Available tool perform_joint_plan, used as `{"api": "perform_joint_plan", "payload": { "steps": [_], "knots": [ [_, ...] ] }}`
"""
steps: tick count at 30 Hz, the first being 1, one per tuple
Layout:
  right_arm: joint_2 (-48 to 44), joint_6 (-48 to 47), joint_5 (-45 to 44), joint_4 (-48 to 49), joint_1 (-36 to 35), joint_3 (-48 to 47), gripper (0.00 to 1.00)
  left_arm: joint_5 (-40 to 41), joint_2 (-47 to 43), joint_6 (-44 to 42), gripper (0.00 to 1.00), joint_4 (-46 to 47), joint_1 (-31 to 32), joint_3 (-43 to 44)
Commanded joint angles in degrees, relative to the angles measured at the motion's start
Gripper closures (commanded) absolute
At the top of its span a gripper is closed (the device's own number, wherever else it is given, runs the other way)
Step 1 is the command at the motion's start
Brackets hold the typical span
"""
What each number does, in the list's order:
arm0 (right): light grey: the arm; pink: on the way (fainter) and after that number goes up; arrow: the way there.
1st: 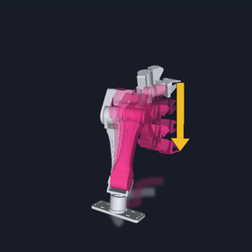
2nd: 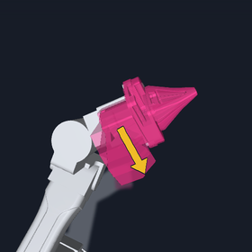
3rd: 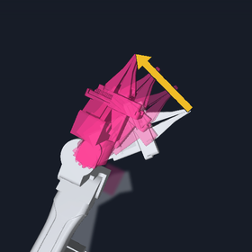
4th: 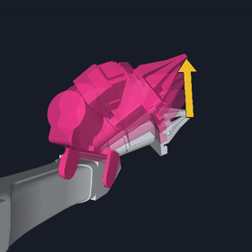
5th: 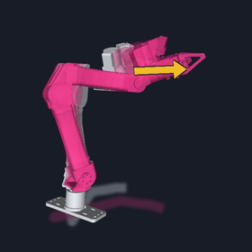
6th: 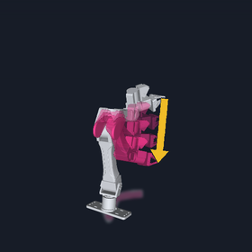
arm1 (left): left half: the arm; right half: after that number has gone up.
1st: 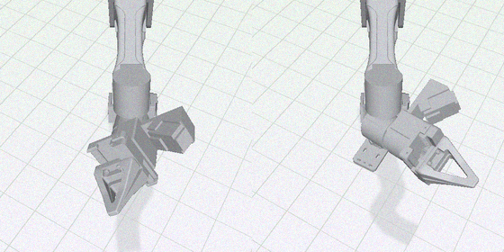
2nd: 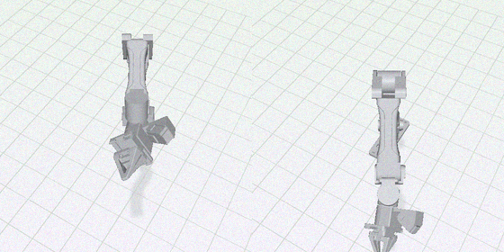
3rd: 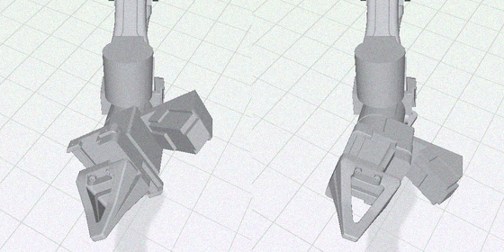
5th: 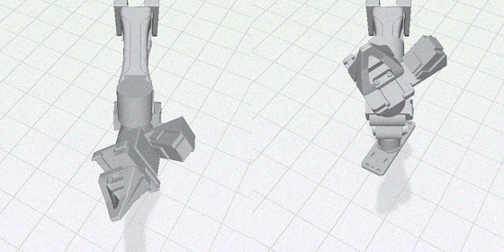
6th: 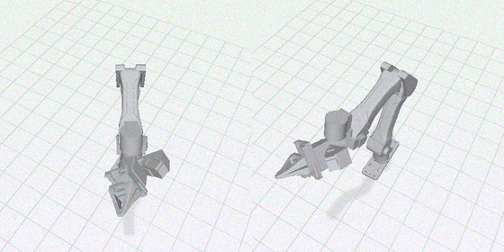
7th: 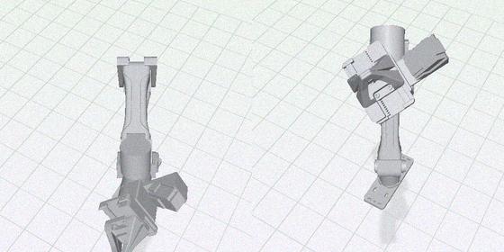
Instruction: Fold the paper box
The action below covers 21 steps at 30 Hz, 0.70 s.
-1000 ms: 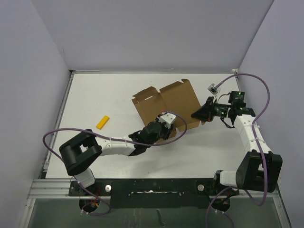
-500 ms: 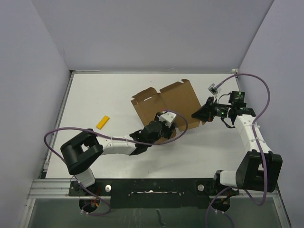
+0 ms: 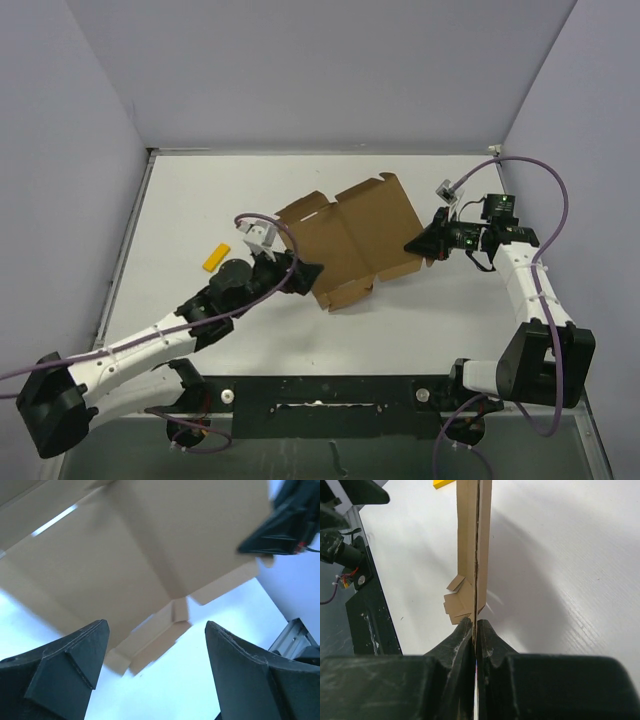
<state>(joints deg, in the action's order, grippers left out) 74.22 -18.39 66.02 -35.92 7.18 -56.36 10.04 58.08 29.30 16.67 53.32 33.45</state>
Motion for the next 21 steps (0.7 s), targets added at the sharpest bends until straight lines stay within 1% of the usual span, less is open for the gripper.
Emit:
{"api": "perform_joint_plan", "payload": {
  "steps": [1, 5, 8, 10, 13, 16, 18, 21],
  "knots": [
    [-2.8, -3.5, 2.4, -1.1, 0.7, -2.7, 1.0, -8.6, -7.3, 12.7, 0.24, -6.6, -9.4, -8.8],
    [-2.6, -4.8, 3.4, -1.8, 1.1, -2.6, 1.0, -11.4, -11.5, 15.2, 0.27, -5.7, -16.5, -15.1],
    [-2.2, -5.5, 4.4, -2.1, 1.3, -2.4, 1.0, -13.4, -10.3, 15.3, 0.28, -2.6, -19.7, -17.1],
    [-1.9, -5.7, 5.1, -2.2, 1.5, -2.4, 1.0, -14.2, -7.8, 15.3, 0.3, 1.0, -20.8, -17.7],
    [-1.4, -6.0, 5.6, -2.3, 1.6, -2.3, 1.0, -15.2, -2.2, 14.5, 0.33, 10.4, -21.2, -18.7],
    [-1.1, -6.2, 5.7, -2.4, 1.6, -2.3, 1.0, -15.9, 4.3, 13.3, 0.35, 18.3, -21.4, -17.9],
    [-1.0, -6.2, 5.8, -2.5, 1.6, -2.3, 1.0, -15.7, 9.0, 12.6, 0.35, 20.9, -21.4, -16.2],
    [-1.0, -6.4, 5.9, -2.7, 1.6, -2.3, 1.0, -13.9, 13.8, 12.2, 0.36, 22.8, -21.6, -14.6]
  ]
}}
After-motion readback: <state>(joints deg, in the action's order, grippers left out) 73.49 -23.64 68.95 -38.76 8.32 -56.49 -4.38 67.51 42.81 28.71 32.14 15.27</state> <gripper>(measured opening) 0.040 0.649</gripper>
